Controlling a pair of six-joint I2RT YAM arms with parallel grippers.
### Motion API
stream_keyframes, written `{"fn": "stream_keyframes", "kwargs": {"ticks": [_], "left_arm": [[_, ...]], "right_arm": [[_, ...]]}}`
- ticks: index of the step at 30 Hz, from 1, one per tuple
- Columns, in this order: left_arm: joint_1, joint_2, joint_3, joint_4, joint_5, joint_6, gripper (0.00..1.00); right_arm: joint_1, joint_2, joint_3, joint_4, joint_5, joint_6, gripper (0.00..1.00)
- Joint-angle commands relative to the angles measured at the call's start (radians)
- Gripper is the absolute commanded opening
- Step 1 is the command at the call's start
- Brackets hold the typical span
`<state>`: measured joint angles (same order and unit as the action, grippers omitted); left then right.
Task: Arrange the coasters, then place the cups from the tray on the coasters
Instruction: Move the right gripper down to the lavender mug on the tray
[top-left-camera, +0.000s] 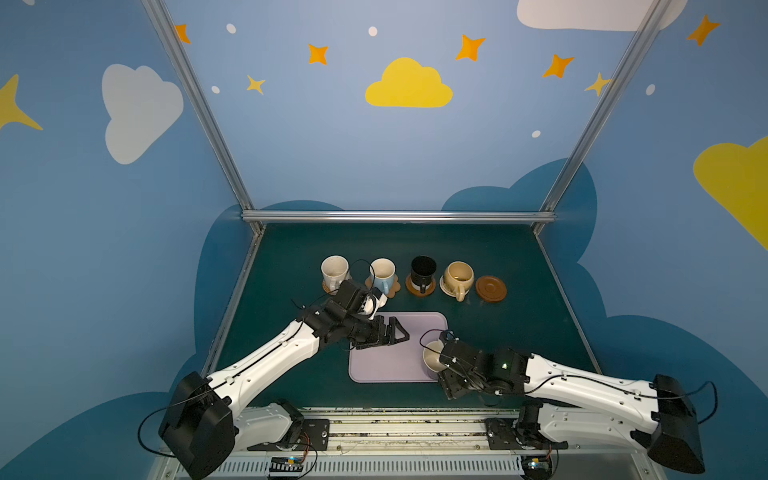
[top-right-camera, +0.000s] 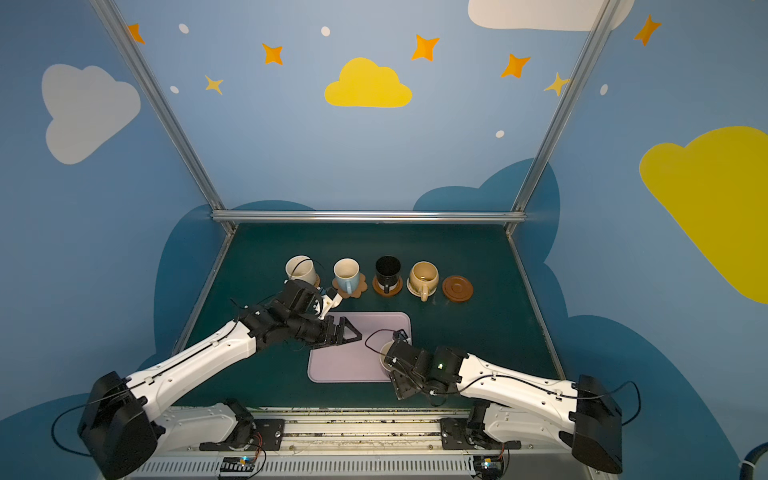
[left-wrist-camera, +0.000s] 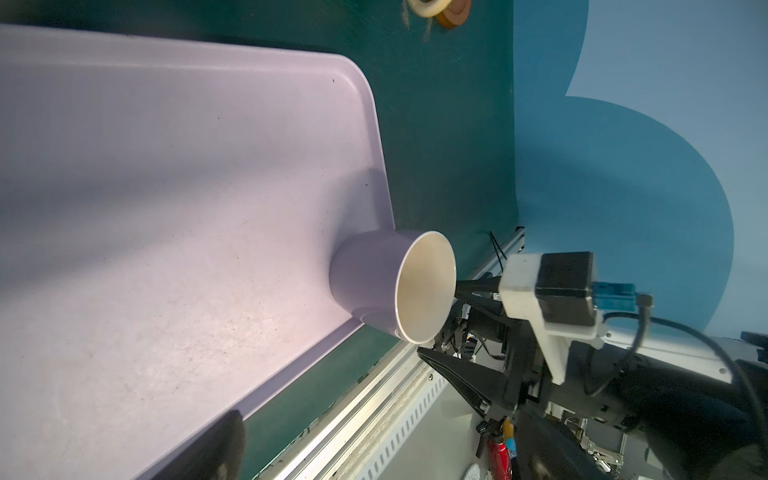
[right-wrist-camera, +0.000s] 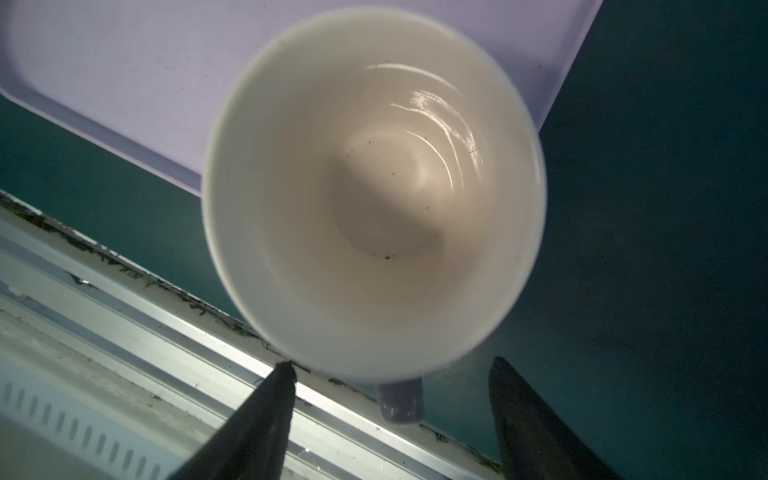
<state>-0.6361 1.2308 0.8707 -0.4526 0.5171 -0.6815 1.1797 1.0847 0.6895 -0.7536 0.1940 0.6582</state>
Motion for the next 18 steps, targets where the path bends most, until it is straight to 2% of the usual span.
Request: {"fn": "stream_keyframes", "kwargs": {"ticks": [1,13,18], "left_arm": [[-0.007,-0.002,-0.004,0.023,0.000,-0.004,1.00],[-0.023,0.016,-0.010,0.040,0.000,-0.018,1.00],[-0.025,0.017,-0.010,0.039,-0.003,-0.020,1.00]], "right_arm": [[-0.007,0.031,-0.011,0.071,0.022,0.002,0.68],[-0.012,0.114,-0.011,0.126,0.030,-0.038,0.41],[-0.011,0.115,-0.047,0.140,0.028,-0.032,0.36]]}}
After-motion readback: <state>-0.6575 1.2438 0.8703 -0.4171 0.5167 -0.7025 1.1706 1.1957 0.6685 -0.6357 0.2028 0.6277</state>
